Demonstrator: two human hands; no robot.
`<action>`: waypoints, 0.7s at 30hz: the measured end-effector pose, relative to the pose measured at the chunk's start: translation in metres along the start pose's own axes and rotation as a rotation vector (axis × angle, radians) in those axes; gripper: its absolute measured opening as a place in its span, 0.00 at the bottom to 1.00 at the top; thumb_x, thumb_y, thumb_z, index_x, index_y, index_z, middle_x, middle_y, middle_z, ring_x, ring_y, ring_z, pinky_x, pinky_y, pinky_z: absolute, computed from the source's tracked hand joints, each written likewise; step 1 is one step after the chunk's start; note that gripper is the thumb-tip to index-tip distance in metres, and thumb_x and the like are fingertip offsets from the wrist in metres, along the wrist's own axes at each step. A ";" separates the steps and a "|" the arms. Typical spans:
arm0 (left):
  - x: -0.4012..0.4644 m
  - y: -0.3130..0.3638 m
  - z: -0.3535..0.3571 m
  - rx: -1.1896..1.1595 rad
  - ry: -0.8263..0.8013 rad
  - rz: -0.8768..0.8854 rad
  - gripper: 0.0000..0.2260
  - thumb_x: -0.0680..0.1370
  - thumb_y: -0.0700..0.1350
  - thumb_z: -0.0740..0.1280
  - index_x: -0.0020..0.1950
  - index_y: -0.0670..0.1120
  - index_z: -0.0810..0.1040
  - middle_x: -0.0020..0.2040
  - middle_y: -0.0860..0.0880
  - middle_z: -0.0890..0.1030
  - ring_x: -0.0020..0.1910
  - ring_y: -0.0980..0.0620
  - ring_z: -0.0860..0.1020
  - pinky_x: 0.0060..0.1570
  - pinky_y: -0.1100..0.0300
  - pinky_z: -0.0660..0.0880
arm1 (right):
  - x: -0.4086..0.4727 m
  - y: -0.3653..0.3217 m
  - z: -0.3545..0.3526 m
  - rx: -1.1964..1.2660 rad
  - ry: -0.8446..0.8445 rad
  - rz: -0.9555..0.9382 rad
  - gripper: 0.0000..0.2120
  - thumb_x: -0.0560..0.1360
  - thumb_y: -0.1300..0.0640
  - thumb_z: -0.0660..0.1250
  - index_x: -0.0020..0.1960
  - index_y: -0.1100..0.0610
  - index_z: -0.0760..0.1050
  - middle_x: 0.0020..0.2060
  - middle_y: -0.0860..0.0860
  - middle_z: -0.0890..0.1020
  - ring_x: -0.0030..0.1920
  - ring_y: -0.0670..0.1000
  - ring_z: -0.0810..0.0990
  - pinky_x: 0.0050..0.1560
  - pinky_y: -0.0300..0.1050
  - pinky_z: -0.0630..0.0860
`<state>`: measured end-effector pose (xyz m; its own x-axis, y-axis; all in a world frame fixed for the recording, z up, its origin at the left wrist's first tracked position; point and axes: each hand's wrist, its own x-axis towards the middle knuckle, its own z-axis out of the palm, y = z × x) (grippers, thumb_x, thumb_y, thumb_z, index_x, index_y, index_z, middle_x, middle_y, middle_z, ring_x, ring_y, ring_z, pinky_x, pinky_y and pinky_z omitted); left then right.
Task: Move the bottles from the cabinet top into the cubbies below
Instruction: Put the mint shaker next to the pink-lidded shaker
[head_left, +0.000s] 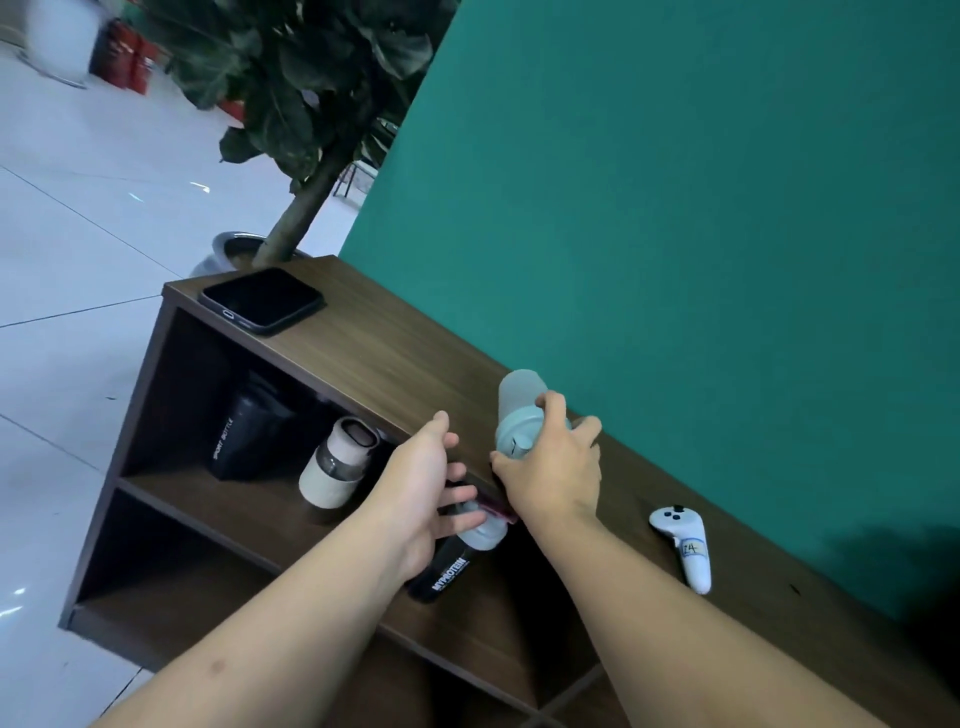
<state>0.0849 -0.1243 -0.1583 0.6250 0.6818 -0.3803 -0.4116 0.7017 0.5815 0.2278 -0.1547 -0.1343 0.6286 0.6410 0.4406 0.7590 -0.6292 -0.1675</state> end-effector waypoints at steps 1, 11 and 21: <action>-0.002 0.000 0.001 0.006 -0.005 0.004 0.19 0.84 0.60 0.61 0.64 0.47 0.78 0.64 0.39 0.78 0.61 0.38 0.80 0.54 0.39 0.83 | -0.006 0.001 -0.005 0.019 0.024 -0.006 0.36 0.65 0.44 0.78 0.66 0.43 0.63 0.59 0.56 0.68 0.56 0.63 0.76 0.50 0.50 0.73; -0.060 -0.018 0.024 0.066 -0.164 0.068 0.23 0.82 0.59 0.66 0.77 0.63 0.69 0.69 0.47 0.76 0.53 0.41 0.82 0.30 0.53 0.82 | -0.115 0.030 -0.127 0.212 -0.078 -0.126 0.39 0.58 0.34 0.71 0.68 0.35 0.65 0.55 0.42 0.74 0.49 0.41 0.76 0.52 0.25 0.67; -0.060 -0.128 -0.014 0.094 -0.039 -0.408 0.17 0.78 0.48 0.73 0.63 0.40 0.84 0.54 0.34 0.88 0.50 0.35 0.88 0.47 0.39 0.85 | -0.198 0.099 -0.076 0.543 -0.146 0.153 0.52 0.59 0.46 0.85 0.77 0.43 0.64 0.67 0.44 0.71 0.62 0.43 0.73 0.60 0.38 0.68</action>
<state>0.0913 -0.2522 -0.2200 0.7496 0.3426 -0.5663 -0.0644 0.8893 0.4528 0.1658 -0.3773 -0.1713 0.7258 0.6387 0.2555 0.6115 -0.4289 -0.6649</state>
